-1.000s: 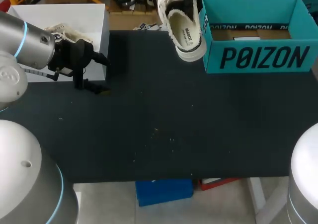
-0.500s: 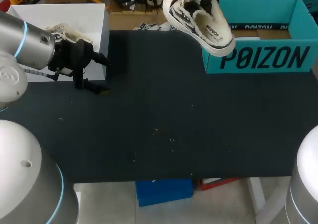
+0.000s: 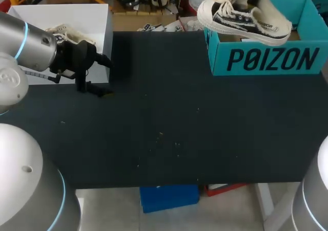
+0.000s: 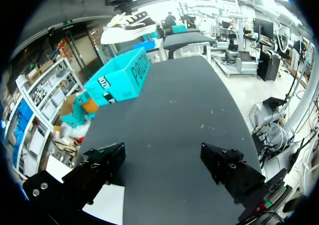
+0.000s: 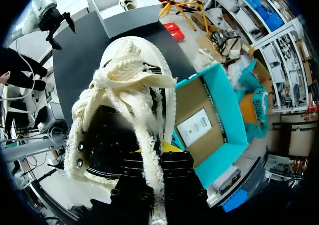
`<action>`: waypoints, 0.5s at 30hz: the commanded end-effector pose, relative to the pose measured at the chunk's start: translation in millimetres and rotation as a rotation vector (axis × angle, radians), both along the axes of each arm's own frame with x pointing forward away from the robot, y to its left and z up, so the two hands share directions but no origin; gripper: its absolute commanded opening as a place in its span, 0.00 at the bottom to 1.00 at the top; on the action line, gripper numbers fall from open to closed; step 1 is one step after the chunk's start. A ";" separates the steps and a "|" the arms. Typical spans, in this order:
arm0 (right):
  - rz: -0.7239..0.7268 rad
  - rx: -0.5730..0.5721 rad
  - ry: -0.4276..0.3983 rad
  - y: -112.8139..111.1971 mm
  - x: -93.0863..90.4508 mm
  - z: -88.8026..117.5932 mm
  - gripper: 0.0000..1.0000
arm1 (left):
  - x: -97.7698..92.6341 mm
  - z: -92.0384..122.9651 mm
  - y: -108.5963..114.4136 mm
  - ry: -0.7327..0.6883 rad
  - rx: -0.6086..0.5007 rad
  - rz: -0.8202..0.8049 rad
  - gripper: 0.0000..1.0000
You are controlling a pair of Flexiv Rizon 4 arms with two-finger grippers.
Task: Take the shoe out of the shoebox, open the shoe tongue, remove and reinsert the insole, then place the shoe into the shoebox
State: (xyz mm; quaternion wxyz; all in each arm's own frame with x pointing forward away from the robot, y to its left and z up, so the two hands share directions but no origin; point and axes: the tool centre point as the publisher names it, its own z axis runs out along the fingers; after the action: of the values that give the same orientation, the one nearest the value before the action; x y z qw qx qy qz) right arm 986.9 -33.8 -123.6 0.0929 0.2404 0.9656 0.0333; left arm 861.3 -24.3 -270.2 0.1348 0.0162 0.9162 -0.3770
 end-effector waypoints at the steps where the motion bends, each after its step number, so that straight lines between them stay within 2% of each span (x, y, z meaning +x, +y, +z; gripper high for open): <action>1: 0.320 -0.002 0.044 -5.3 2.5 0.8 0.00 | -0.9 -1.1 -0.7 -0.003 0.003 0.003 1.00; 13: 0.320 -0.002 0.044 -5.3 2.5 0.8 0.00 | -0.9 -1.1 -0.7 -0.003 0.003 0.003 1.00; 15: 0.305 -0.027 0.045 3.3 9.0 -3.9 0.00 | -0.9 -1.1 -0.7 -0.003 0.003 0.003 1.00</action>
State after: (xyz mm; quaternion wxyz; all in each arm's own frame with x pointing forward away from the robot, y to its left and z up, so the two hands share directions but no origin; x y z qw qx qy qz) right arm 990.3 -39.8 -124.7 0.0702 0.0876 0.9929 0.0404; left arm 861.3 -24.2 -270.2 0.1348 0.0162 0.9162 -0.3770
